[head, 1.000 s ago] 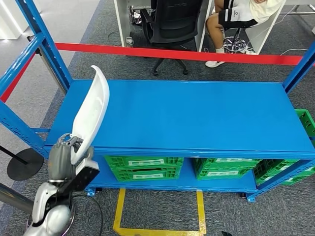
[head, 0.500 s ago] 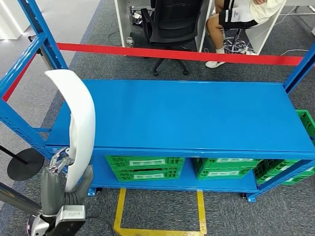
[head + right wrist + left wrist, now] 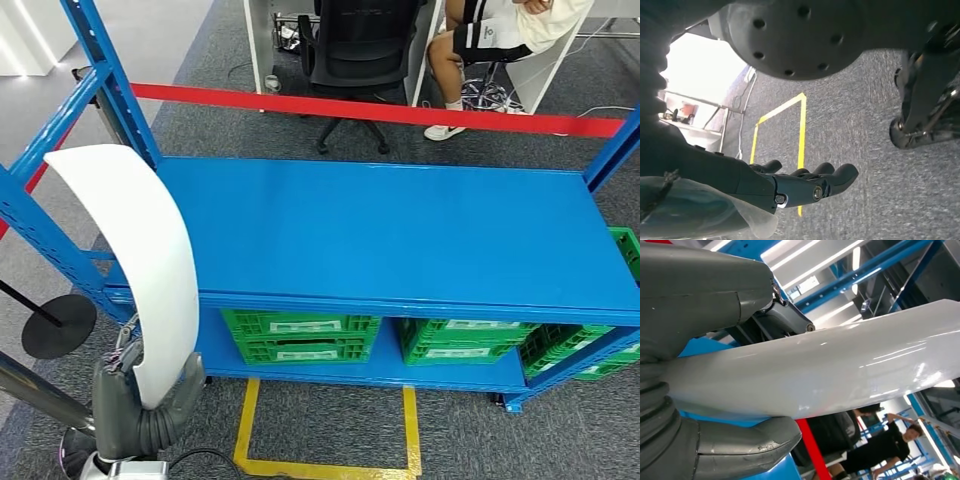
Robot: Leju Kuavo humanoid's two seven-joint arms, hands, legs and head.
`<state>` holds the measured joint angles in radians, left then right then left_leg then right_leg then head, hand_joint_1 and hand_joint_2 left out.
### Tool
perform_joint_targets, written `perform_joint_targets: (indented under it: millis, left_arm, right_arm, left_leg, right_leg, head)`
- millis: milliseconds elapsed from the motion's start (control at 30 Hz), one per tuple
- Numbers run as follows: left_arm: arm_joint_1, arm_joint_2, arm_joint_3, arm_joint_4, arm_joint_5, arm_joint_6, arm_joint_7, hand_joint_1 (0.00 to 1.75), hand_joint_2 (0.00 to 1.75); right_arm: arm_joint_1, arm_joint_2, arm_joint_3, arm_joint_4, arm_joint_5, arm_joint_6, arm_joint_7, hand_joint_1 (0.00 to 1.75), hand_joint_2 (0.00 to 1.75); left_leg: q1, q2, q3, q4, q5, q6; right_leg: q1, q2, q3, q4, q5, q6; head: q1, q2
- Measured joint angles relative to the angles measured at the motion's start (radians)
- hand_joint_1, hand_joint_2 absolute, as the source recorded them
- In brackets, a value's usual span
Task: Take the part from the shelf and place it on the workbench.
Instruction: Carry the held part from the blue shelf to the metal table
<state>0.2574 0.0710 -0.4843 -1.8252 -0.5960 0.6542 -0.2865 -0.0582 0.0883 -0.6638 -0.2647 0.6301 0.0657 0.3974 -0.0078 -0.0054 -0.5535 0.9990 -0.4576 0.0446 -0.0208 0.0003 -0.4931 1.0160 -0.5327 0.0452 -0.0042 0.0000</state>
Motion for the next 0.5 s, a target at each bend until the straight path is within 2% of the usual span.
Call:
perform_joint_targets:
  millis: [67,133,167,200,233,300,333,367,400,433,500]
  left_arm:
    - [0.0,0.002,-0.004,-0.002,0.003,0.002,-0.004,1.75,1.75]
    - [0.001,0.004,-0.006,-0.005,0.007,0.005,-0.008,1.75,1.75]
    - [0.002,0.005,-0.006,-0.007,0.009,0.005,-0.01,1.75,1.75]
    - [0.002,0.007,-0.006,-0.009,0.01,0.006,-0.012,1.75,1.75]
    - [0.003,0.009,-0.006,-0.01,0.012,0.006,-0.013,1.75,1.75]
    - [0.003,0.011,-0.007,-0.012,0.017,0.006,-0.014,1.75,1.75]
    - [0.004,0.011,-0.007,-0.012,0.02,0.006,-0.014,1.75,1.75]
    - [0.004,0.012,-0.007,-0.012,0.024,0.006,-0.015,1.75,1.75]
    - [0.004,0.012,-0.007,-0.012,0.027,0.006,-0.015,1.75,1.75]
    - [0.003,0.012,-0.007,-0.012,0.031,0.005,-0.017,1.75,1.75]
    - [0.0,0.012,-0.008,-0.012,0.038,0.005,-0.021,1.75,1.75]
  right_arm:
    - [0.002,0.0,-0.004,0.0,0.001,0.017,-0.002,0.0,1.75]
    - [0.005,0.0,-0.009,0.0,0.001,0.036,-0.004,0.0,1.75]
    - [0.006,0.0,-0.011,0.0,0.002,0.043,-0.004,0.0,1.75]
    - [0.007,0.0,-0.013,0.0,0.002,0.049,-0.003,0.0,1.75]
    - [0.007,-0.001,-0.014,0.0,0.002,0.053,-0.003,0.0,1.75]
    - [0.008,-0.001,-0.015,0.0,0.002,0.058,-0.004,0.0,1.75]
    - [0.009,-0.001,-0.016,0.0,0.002,0.061,-0.004,0.0,1.75]
    - [0.01,-0.001,-0.017,0.0,0.002,0.063,-0.004,0.0,1.75]
    - [0.01,-0.001,-0.019,0.0,0.002,0.065,-0.004,0.0,1.75]
    - [0.01,-0.001,-0.021,0.0,0.002,0.068,-0.004,0.0,1.75]
    - [0.011,-0.001,-0.024,0.0,0.0,0.074,-0.003,0.0,1.75]
  left_leg:
    - [-0.002,-0.002,-0.007,0.004,0.007,-0.014]
    - [-0.001,-0.004,-0.011,0.009,0.009,-0.027]
    - [0.0,-0.004,-0.017,0.02,-0.005,-0.033]
    - [0.002,-0.004,-0.029,0.05,-0.035,-0.038]
    - [0.005,-0.004,-0.047,0.101,-0.078,-0.044]
    - [0.009,-0.003,-0.085,0.229,-0.161,-0.052]
    - [0.011,-0.003,-0.091,0.273,-0.179,-0.054]
    - [0.011,-0.003,-0.08,0.28,-0.175,-0.055]
    - [0.012,-0.003,-0.051,0.248,-0.153,-0.053]
    - [0.012,-0.003,-0.006,0.182,-0.123,-0.049]
    - [0.009,-0.003,0.083,0.038,-0.089,-0.039]
  right_leg:
    - [0.003,0.002,0.014,-0.029,0.001,-0.006]
    - [0.002,-0.001,0.005,-0.03,0.009,-0.02]
    - [0.001,-0.003,0.0,-0.031,0.015,-0.029]
    - [0.0,-0.007,-0.007,-0.033,0.021,-0.039]
    - [-0.001,-0.01,-0.015,-0.033,0.028,-0.046]
    - [0.001,-0.015,-0.034,-0.032,0.042,-0.052]
    - [0.002,-0.018,-0.044,-0.03,0.048,-0.052]
    - [0.002,-0.02,-0.054,-0.028,0.054,-0.051]
    - [0.003,-0.022,-0.063,-0.026,0.059,-0.05]
    - [0.003,-0.022,-0.071,-0.023,0.064,-0.047]
    - [0.004,-0.022,-0.083,-0.018,0.075,-0.04]
  head:
    - [-0.001,0.0]
    - [0.0,0.0]
    - [-0.001,0.0]
    - [-0.002,0.0]
    - [-0.004,0.0]
    - [-0.006,0.0]
    - [-0.006,0.0]
    - [-0.006,0.0]
    - [-0.006,0.0]
    - [-0.006,0.0]
    - [-0.005,0.0]
